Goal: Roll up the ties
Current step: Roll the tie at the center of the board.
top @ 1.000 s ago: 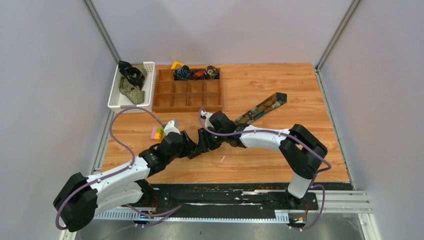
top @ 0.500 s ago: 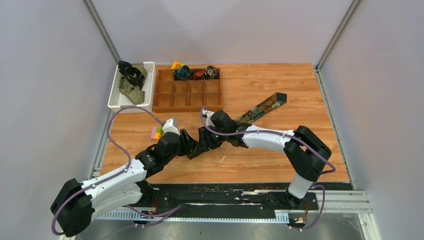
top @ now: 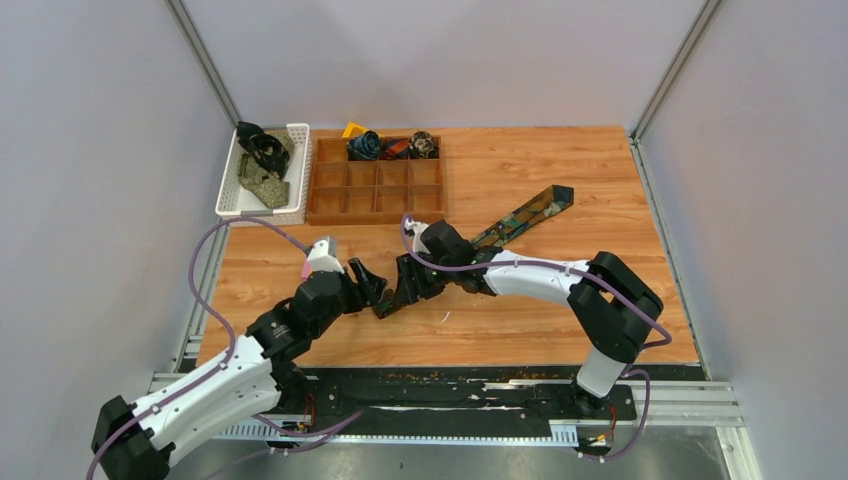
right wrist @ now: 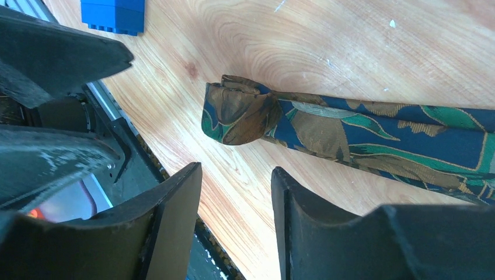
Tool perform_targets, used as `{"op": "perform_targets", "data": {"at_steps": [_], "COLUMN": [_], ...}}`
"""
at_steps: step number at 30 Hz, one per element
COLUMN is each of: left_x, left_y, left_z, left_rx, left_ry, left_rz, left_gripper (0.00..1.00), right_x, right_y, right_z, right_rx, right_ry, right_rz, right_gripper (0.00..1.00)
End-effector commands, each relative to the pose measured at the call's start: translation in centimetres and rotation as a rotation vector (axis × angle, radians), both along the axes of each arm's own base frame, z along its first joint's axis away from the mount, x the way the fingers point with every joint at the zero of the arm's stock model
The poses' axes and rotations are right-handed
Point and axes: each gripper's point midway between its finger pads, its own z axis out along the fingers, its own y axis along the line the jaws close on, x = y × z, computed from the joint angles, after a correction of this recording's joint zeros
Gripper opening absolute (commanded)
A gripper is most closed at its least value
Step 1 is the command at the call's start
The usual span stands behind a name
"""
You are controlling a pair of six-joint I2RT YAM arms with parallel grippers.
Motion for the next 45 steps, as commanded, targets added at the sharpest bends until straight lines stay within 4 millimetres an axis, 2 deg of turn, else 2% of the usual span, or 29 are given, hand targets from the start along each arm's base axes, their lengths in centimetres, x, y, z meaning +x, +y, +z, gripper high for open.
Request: {"op": "perform_targets", "data": {"at_steps": [1, 11, 20, 34, 45], "left_x": [-0.1, -2.0, -2.8, -3.1, -2.5], "left_y": [2.0, 4.1, 4.6, 3.3, 1.6], "left_z": [1.1, -1.3, -2.6, -3.6, -4.8], "left_rx": [0.053, 0.077, 0.077, 0.041, 0.0], "left_ry": [-0.026, 0.019, 0.048, 0.068, 0.095], "left_rz": [0.055, 0.08, 0.078, 0.031, 0.01], "left_gripper": [0.74, 0.73, 0.72, 0.7, 0.7], "right_x": [0.8, 2.0, 2.3, 2.6, 3.4], "right_y": [1.2, 3.1, 3.7, 2.7, 1.5], "right_z": [2.9, 2.1, -0.2, -2.7, -5.1], "right_rx": [0.034, -0.022, -0.076, -0.14, -0.173], "right_ry": [-0.078, -0.074, -0.038, -0.026, -0.004], "right_rz": [0.001, -0.003, 0.004, 0.003, -0.006], "right_gripper": [0.49, 0.47, 0.35, 0.15, 0.11]}}
